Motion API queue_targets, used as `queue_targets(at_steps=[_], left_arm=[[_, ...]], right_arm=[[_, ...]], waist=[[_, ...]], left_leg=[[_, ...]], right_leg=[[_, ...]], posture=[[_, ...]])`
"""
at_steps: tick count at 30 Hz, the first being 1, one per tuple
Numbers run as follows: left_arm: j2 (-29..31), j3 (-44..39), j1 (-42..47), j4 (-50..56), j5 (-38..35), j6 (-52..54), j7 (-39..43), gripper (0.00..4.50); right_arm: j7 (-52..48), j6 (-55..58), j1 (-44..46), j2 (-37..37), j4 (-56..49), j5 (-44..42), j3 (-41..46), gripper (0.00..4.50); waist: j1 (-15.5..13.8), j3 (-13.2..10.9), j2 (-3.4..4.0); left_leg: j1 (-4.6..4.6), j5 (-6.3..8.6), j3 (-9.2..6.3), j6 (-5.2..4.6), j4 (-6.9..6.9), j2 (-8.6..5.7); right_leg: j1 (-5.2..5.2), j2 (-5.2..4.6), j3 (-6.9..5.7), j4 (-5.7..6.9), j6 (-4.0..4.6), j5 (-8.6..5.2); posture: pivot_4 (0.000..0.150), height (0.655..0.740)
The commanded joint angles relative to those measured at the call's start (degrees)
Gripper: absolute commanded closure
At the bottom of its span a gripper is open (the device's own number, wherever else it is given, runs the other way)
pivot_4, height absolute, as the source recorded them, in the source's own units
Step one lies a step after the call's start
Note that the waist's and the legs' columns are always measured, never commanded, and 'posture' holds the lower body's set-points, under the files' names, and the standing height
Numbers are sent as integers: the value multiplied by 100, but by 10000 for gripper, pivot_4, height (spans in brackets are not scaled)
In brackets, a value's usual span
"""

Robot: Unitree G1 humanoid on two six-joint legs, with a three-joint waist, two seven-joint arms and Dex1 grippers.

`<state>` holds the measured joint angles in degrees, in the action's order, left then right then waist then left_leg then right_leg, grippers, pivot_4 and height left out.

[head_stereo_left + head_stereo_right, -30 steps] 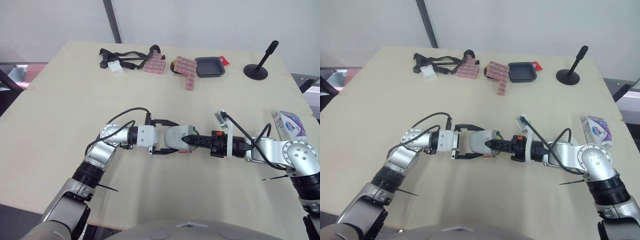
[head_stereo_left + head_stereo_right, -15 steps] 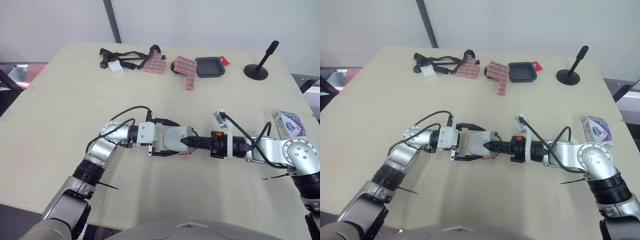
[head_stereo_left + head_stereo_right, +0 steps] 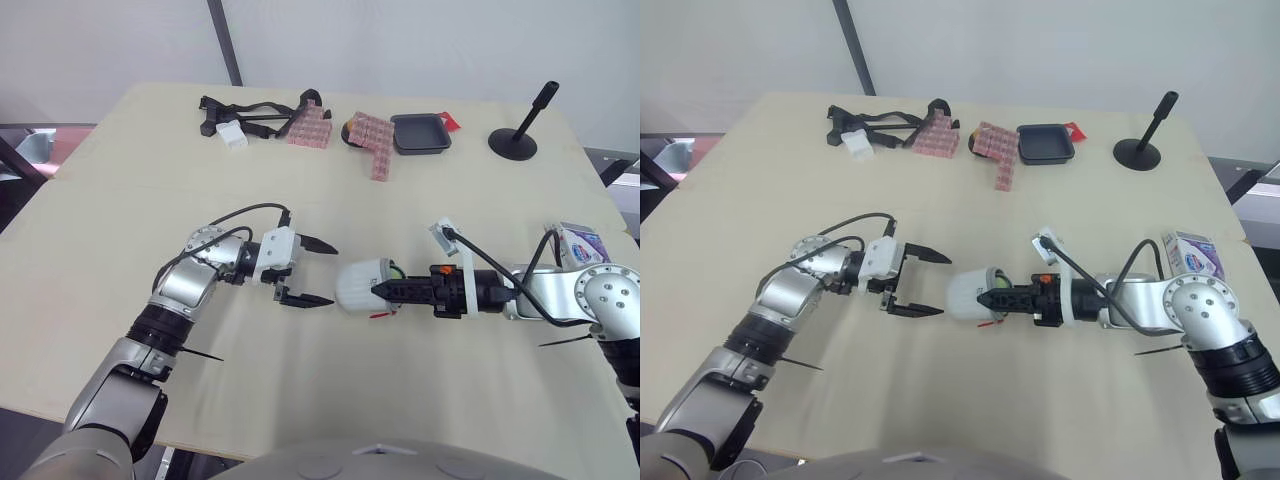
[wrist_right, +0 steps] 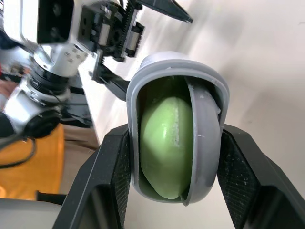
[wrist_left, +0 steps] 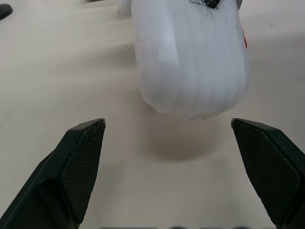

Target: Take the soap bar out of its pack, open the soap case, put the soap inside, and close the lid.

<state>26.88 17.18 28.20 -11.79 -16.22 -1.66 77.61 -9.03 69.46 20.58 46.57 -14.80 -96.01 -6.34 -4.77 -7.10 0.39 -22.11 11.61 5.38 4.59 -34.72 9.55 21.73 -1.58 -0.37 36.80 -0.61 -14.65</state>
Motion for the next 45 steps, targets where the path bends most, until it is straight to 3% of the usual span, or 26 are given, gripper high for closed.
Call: queue_targets(at_steps=[1,8,10,15,18,27,45], left_arm=[[74,-256,199,429,-415,739,21,0],[45,-271,414,976,-826,1994,-95,0],[2,-232,427,1057,-762,2014,-142,0],[-247,-12,371,1125,-360,1750,-480,0],[-406,113,350,1098,-151,1608,-655,0],[-839,493,475,1061,213,1938,-1155,0],[-1416,837,845,745,598,1974,-1468,0]], right_arm=[[-573,151,408,182,-287,570,90,24745],[-2169,366,1825,974,-918,2641,-724,24746],[-2570,351,2193,1091,-1073,3071,-984,24746],[-3744,-61,3231,1765,-1700,5122,-2615,24746],[-4019,-106,3468,1691,-1776,5660,-3002,24746],[-4466,-31,3714,1385,-1945,6808,-3684,24746],[-4942,-99,3590,1102,-1912,7542,-3733,24746]], waist=[[-5,0,0],[-2,-3,2],[3,-4,3],[-40,-5,0],[-52,-5,-1],[-55,-5,1],[-8,-4,1]], left_leg=[[-1,0,0,0,0,0],[-4,0,-2,-1,-2,-1],[-9,0,-4,0,-3,1],[-18,2,-9,2,-5,1],[-24,3,-12,2,-12,1],[-17,4,-12,6,-15,5],[30,3,-3,6,-20,22]], right_leg=[[0,0,-1,0,0,0],[0,4,-1,1,0,0],[0,11,-3,-2,0,0],[-1,13,-6,0,-1,1],[-1,13,-8,10,-3,2],[-1,14,-4,28,-2,1],[-28,12,13,43,0,1]], posture=[[1500,7400],[1500,7400],[1500,7400],[1500,7400],[1500,7400],[1500,7400],[1500,7400]])
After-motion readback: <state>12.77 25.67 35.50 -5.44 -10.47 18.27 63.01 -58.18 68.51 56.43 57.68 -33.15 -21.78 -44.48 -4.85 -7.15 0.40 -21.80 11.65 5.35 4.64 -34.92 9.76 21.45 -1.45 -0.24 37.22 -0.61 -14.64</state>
